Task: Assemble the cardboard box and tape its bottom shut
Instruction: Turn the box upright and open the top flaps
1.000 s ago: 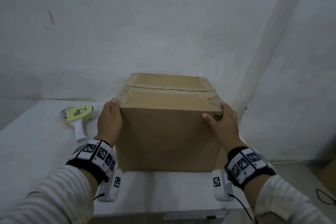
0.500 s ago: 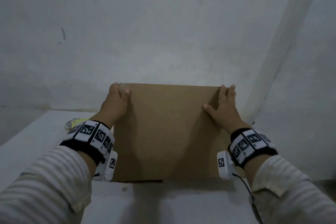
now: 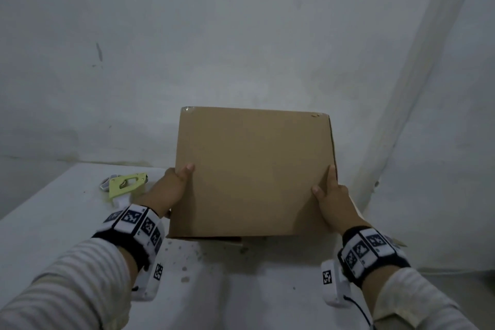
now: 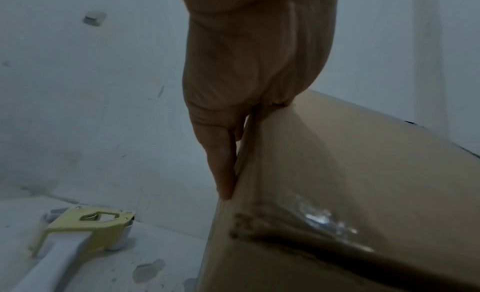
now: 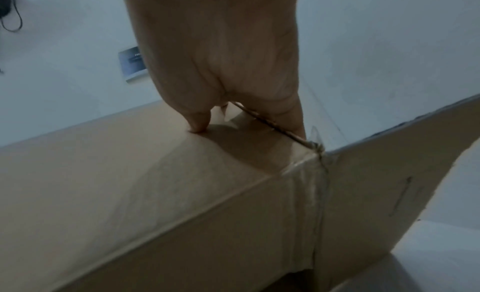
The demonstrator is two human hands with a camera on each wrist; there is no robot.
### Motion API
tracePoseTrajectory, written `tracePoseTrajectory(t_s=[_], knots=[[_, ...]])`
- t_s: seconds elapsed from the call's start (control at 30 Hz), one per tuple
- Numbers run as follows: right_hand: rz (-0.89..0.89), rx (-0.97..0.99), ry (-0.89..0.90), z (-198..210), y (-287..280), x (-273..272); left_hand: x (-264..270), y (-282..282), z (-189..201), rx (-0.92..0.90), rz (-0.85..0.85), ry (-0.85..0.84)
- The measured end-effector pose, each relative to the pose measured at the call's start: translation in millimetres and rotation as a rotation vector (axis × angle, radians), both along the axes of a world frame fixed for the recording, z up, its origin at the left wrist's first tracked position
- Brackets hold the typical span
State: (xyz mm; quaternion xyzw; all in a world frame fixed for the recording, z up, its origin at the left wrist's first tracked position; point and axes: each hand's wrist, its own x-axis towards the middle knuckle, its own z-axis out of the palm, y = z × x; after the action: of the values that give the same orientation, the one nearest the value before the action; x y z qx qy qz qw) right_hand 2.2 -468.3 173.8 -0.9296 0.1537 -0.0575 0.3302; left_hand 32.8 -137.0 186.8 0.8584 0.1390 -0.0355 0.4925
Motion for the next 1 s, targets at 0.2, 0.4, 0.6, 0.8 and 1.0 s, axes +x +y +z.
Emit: tracePoseTrajectory(t_s=[0.2, 0.4, 0.6, 0.8, 1.0], knots=[[-0.024, -0.046, 0.011, 13, 5, -3, 5, -3, 6, 0.105, 0.084, -0.041], [-0.062, -0.235, -0.02, 27, 6, 9, 4, -4, 22, 0.279, 0.026, -0.188], [0.059, -0.499, -0.061, 19, 25, 23, -4, -13, 14, 0.164, 0.01, -0.26], [0.27, -0.505, -0.11, 14, 67, 34, -6, -16, -9, -0.051, 0.072, -0.328], [0.43, -0.51, -0.123, 25, 115, 48, 2, -18, -8, -0.162, 0.057, -0.268]])
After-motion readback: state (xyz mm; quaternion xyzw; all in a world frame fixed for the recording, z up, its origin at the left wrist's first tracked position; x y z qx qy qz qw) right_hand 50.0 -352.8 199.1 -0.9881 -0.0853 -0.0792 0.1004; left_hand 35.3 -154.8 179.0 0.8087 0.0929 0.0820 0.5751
